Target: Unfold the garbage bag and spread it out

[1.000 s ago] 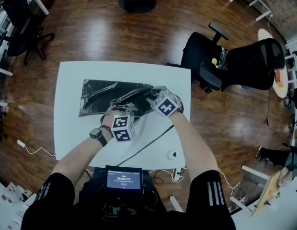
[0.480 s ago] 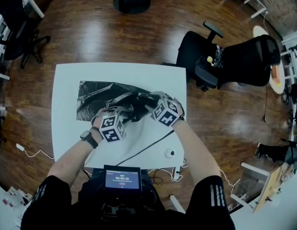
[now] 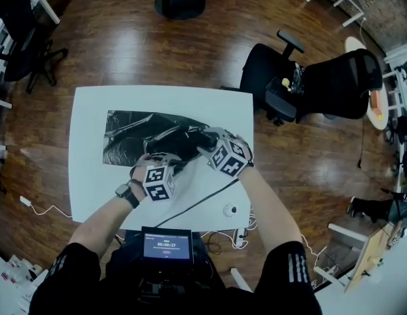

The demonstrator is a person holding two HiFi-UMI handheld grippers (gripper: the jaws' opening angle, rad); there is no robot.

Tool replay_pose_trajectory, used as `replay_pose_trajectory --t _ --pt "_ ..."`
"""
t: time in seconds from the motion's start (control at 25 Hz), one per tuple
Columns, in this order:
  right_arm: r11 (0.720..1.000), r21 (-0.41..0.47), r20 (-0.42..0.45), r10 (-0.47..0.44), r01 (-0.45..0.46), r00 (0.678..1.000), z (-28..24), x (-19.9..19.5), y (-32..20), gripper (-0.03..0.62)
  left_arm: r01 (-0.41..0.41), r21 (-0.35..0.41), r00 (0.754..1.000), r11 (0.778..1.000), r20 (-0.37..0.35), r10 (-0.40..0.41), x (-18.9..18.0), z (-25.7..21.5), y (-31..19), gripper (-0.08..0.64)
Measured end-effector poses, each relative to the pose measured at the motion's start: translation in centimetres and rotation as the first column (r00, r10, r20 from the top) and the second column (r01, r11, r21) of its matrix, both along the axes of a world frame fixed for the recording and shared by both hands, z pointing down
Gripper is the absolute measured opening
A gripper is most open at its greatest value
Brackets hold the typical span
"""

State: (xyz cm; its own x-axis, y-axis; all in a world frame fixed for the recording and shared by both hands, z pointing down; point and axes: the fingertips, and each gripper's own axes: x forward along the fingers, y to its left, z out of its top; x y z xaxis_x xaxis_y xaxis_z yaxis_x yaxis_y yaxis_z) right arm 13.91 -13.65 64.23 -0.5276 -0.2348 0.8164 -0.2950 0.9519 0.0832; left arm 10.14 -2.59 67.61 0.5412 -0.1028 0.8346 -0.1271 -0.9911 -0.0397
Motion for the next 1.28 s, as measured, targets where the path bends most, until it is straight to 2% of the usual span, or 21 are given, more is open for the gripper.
replay_pose_trajectory --t 0.12,0.24,0.48,0.96,1.12,1.28 --pt "0.999 -0.041 -0.116 -0.025 0.020 0.993 3.7 1.2 0.4 0.229 0.046 0.023 0.999 0.999 0.026 -0.046 -1.9 0.2 -1.4 0.117" --pt "0.994 -0.108 -0.167 -0.014 -0.004 0.986 6.1 2.6 0.5 0.231 0.098 0.037 0.991 0.994 0.084 -0.101 -5.2 1.3 -2.6 0.117" --pt "0.988 -0.152 -0.172 0.006 -0.033 0.985 7.1 3.2 -0.2 0.346 0.194 0.009 0.972 0.981 0.130 -0.193 -9.6 1.8 -3.6 0.117" --pt "0.976 -0.211 -0.155 0.025 -0.057 0.988 8.5 3.4 -1.0 0.365 0.221 -0.054 0.963 0.974 0.173 -0.208 -11.2 4.4 -1.6 0.117" --pt "0.978 -0.200 -0.156 0.026 -0.057 0.987 8.6 3.6 -0.9 0.365 0.269 -0.017 0.953 0.963 0.152 -0.264 -12.3 3.3 -3.2 0.117" --pt "0.977 -0.204 -0.158 0.028 -0.061 0.987 8.8 3.7 -0.7 0.367 0.329 0.008 0.926 0.944 0.192 -0.325 -16.0 3.4 -5.6 0.117"
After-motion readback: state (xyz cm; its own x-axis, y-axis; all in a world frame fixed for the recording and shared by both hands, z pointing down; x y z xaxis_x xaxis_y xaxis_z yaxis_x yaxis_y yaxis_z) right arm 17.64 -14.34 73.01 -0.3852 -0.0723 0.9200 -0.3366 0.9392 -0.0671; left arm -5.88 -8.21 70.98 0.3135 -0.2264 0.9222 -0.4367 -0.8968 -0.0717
